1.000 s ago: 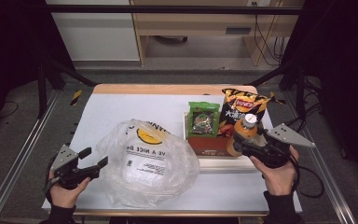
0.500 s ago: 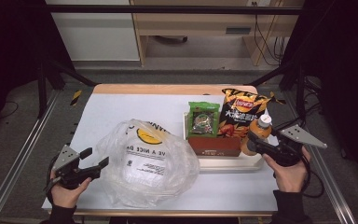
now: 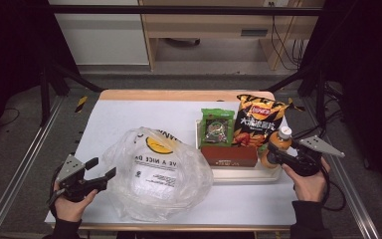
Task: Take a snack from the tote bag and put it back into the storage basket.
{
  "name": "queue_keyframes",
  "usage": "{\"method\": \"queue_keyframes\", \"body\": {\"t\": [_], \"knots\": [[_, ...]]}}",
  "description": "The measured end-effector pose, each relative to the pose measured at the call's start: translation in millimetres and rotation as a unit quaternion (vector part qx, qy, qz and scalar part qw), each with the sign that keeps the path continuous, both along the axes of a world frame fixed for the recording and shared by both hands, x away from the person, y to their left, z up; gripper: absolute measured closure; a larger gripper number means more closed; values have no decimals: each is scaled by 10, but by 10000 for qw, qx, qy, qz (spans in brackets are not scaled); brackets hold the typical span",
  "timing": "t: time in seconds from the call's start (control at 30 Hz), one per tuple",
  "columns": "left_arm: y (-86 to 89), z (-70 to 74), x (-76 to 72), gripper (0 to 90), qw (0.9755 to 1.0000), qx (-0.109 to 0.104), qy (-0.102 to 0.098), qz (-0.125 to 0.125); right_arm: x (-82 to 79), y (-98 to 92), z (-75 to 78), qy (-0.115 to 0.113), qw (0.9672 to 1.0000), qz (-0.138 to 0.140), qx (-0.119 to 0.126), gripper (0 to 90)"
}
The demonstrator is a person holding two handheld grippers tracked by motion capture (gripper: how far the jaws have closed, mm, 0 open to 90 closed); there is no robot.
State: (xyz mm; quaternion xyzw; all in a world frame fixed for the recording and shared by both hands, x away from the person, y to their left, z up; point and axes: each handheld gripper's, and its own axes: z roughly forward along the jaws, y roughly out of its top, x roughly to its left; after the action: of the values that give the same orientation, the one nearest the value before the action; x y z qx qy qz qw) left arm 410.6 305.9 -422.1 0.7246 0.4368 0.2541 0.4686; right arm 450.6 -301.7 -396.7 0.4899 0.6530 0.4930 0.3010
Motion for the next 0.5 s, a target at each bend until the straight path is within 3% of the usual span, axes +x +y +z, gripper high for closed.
{"method": "queue_keyframes", "body": {"t": [0.5], "knots": [[-11,-14,6,233,10000,19,32,-6,37,-58,-264,322,9993,-95,-168,305]]}}
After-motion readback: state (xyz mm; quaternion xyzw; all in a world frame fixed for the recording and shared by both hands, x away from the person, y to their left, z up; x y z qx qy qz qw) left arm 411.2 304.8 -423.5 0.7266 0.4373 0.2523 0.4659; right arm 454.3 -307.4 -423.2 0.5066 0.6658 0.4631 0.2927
